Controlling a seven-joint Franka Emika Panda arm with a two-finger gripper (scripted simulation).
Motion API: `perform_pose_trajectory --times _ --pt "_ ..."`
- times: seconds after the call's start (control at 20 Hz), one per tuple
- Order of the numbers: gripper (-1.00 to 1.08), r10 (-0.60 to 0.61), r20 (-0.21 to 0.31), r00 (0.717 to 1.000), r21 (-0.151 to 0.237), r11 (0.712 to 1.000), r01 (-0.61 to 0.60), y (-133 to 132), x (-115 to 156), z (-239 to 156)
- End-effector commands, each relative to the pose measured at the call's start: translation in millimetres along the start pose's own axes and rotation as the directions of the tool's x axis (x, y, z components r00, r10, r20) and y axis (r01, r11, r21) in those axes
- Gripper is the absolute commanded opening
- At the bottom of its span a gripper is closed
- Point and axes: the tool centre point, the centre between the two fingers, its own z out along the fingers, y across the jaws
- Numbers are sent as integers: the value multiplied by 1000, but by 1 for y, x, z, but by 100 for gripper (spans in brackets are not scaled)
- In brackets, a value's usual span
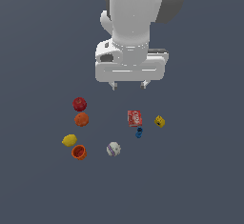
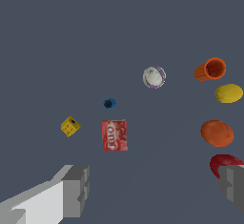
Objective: Pick up a designated object from a clutter of objects.
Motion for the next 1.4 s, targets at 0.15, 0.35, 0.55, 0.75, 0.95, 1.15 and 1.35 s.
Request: perform_pose_trajectory --times 0.15,0.35,0.55,0.75,0.95,1.15,1.35 --pt "100 -5 -5 1000 5 1000 5 -4 2 -1" --pt "100 -23 -23 999 22 999 24 -20 9 -4" --pt "100 -30 -28 999 26 999 31 -26 9 -6" --pt "100 -26 -27 999 25 999 26 -22 11 -4" --pt "100 -16 -26 1000 27 999 17 -15 20 2" --pt "100 0 -25 1000 29 1000 1 -2 34 13" --pt "100 23 -24 999 31 999 -22 18 51 29"
